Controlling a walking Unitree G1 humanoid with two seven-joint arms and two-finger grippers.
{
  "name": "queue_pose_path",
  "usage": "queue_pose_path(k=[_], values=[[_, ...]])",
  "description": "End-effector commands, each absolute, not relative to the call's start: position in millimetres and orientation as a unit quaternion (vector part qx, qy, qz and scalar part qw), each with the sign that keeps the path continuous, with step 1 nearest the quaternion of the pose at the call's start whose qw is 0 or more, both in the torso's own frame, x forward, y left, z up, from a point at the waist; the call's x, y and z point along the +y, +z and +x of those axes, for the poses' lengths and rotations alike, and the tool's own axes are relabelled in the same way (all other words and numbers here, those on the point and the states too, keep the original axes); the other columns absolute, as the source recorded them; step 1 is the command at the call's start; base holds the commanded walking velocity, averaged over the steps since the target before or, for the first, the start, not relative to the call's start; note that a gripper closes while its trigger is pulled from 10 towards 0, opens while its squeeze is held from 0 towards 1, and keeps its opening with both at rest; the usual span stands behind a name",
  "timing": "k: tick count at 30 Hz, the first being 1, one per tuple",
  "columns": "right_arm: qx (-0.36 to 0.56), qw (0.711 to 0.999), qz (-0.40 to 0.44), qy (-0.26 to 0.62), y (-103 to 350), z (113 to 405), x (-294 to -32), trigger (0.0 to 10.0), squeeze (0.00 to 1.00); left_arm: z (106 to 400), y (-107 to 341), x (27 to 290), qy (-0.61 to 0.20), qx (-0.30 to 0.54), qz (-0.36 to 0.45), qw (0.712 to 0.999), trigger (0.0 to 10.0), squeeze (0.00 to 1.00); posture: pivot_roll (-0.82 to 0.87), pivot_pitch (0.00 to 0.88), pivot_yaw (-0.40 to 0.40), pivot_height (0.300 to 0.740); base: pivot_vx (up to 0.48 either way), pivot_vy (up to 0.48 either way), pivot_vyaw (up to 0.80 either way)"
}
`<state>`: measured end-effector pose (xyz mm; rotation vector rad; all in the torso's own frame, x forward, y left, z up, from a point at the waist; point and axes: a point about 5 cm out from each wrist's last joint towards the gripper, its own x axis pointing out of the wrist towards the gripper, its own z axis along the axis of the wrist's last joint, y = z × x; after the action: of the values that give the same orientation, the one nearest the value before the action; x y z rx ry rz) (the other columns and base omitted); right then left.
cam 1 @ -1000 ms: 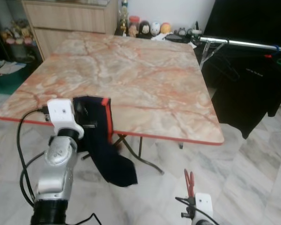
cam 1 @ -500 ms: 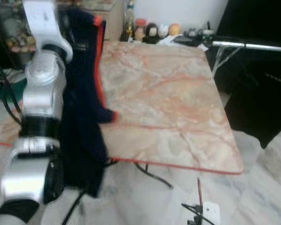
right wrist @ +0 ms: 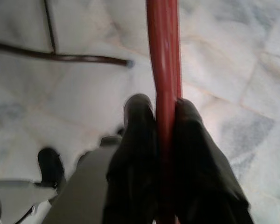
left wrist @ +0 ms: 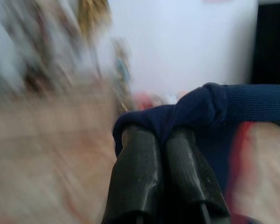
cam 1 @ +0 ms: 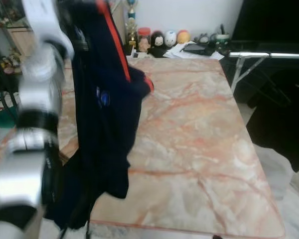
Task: Hang hanger
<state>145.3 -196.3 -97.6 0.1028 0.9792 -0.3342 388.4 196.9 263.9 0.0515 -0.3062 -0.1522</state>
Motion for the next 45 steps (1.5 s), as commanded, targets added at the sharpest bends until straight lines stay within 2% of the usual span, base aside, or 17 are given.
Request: queue_pose_path(k=[1,3,4,6,11,23,29,30,31,37,45], values=[[0.479,0.858,0.056,-0.178,-100.7,136.0,-198.5,10.0,0.0,378.1,249.3,183.7,-0.113,-0.135,0.023,0.984,10.0,0.0,0.06,0.0,0.001,0.74,0.0,0.0,0.0],[0.487,0.856,0.047,-0.169,-101.5,135.0,-197.2,10.0,0.0,354.0,203.6,174.9,-0.138,-0.083,0.009,0.987,10.0,0.0,0.09,0.0,-0.032,0.74,0.0,0.0,0.0],[0.487,0.856,0.047,-0.169,-101.5,135.0,-197.2,10.0,0.0,354.0,203.6,174.9,-0.138,-0.083,0.009,0.987,10.0,0.0,0.09,0.0,-0.032,0.74,0.0,0.0,0.0],[0.491,0.857,0.036,-0.153,-102.0,135.6,-193.5,10.0,0.0,334.8,173.2,163.3,-0.166,-0.042,0.003,0.985,10.0,0.0,0.1,0.0,-0.049,0.74,0.0,0.0,0.0],[0.488,0.859,0.043,-0.149,-102.2,136.4,-187.8,10.0,0.0,303.1,125.6,136.8,-0.211,0.031,0.034,0.976,10.0,0.0,0.12,0.0,-0.032,0.74,0.0,0.0,0.0],[0.487,0.861,0.046,-0.138,-102.7,136.2,-183.5,10.0,0.0,291.8,108.2,114.2,-0.226,0.068,0.04,0.971,10.0,0.0,0.12,0.0,-0.017,0.74,0.0,0.0,0.0],[0.49,0.859,0.046,-0.144,-103.9,131.9,-184.5,10.0,0.0,294.6,100.2,110.7,-0.19,0.076,0.028,0.978,10.0,0.0,0.1,0.0,-0.026,0.74,0.0,0.0,0.0],[0.49,0.858,0.045,-0.145,-104.1,131.1,-185.2,10.0,0.0,294.0,98.1,110.9,-0.183,0.078,0.023,0.98,10.0,0.39,0.09,0.0,-0.028,0.74,0.0,0.0,0.0],[0.49,0.859,0.044,-0.145,-104.2,130.1,-186.7,10.0,0.0,292.7,96.0,111.2,-0.176,0.08,0.021,0.981,10.0,1.0,0.1,0.0,-0.03,0.74,0.0,0.0,0.0],[0.491,0.858,0.039,-0.149,-104.2,127.7,-192.0,10.0,0.0,286.4,99.9,113.4,-0.177,0.065,0.028,0.982,10.0,1.0,0.11,0.0,-0.038,0.74,0.0,0.0,0.0],[0.49,0.86,0.025,-0.14,-103.7,127.1,-196.4,10.0,0.0,270.4,113.7,140.2,-0.154,0.013,0.042,0.987,10.0,1.0,0.11,0.0,-0.053,0.74,0.0,0.0,0.0]])
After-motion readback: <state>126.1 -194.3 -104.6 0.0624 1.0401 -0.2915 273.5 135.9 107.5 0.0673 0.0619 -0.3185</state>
